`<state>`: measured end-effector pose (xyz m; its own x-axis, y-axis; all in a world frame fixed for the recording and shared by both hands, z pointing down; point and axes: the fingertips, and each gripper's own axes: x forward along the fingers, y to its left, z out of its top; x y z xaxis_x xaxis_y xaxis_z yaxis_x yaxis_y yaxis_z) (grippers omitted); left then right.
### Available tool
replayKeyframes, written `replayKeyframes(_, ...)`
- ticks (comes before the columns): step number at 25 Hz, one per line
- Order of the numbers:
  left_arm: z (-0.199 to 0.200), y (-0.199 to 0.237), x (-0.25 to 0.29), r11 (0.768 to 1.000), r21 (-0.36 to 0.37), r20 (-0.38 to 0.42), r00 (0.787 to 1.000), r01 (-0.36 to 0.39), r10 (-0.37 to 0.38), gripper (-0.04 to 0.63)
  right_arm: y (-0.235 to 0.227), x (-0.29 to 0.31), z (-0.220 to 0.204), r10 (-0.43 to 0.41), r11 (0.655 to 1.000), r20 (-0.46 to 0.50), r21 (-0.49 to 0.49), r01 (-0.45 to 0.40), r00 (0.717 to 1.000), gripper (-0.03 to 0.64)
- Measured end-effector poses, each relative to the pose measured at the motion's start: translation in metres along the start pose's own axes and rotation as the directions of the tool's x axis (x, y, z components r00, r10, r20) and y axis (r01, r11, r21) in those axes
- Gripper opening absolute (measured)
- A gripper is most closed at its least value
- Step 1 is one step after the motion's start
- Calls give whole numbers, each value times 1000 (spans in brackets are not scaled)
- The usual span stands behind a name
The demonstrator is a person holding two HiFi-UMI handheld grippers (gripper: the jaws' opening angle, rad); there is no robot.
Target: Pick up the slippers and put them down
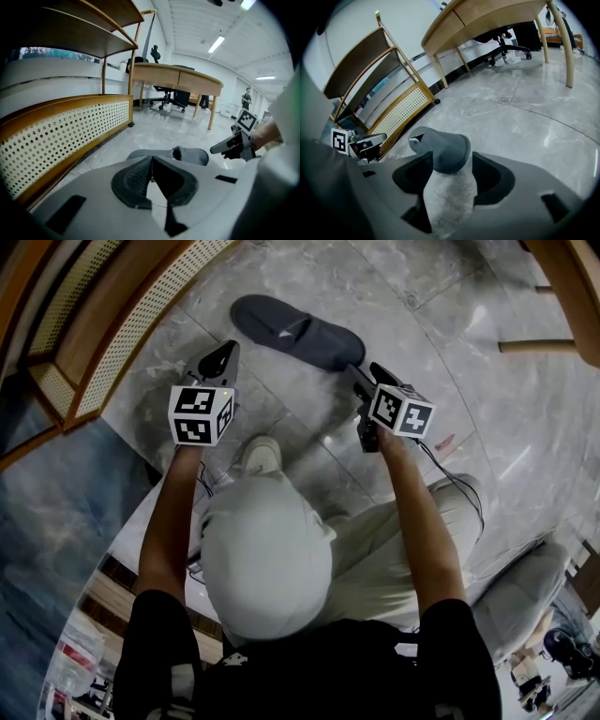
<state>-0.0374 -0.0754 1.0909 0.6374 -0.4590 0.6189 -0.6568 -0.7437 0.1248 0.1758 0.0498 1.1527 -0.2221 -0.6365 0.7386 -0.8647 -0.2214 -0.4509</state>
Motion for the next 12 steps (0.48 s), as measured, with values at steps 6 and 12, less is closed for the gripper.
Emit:
replayKeyframes(6, 6, -1, -2, 1000, 0, -15, 1000, 5, -5, 8, 3, -3, 7, -30, 999, -1, -23, 30, 1000, 130)
replayKeyframes(12, 21, 1, -21, 1000, -5, -57, 998, 10, -10, 8, 24, -17, 27, -53, 996, -17, -68, 52, 998, 3)
